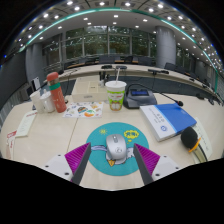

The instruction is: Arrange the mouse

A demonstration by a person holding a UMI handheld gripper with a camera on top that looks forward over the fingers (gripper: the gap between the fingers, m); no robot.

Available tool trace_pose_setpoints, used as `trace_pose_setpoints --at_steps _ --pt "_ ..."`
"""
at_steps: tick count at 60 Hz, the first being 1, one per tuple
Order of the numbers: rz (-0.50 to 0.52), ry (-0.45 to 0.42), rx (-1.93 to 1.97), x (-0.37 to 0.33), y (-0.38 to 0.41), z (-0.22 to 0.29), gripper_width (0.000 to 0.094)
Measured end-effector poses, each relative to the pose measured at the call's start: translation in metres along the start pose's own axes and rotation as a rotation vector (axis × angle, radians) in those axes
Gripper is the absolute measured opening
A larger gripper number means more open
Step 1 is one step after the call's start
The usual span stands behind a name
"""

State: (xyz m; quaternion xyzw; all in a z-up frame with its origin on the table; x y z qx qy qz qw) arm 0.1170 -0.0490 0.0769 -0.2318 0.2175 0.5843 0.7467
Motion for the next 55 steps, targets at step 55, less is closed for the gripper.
trace_pose_setpoints --at_steps 55 --pt "-0.109 -0.177 -0.054 -0.345 0.009 -0.049 0.0853"
Point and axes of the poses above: the point between the fingertips, and its own axes, seen from behind it with the camera up: y to the left, z up, x forward, the way the camera looks, the point moved 3 cm from there along -x, backward, against the way the camera looks, and after that the axes turned 10 degrees about -z, right-handed, at the moved point
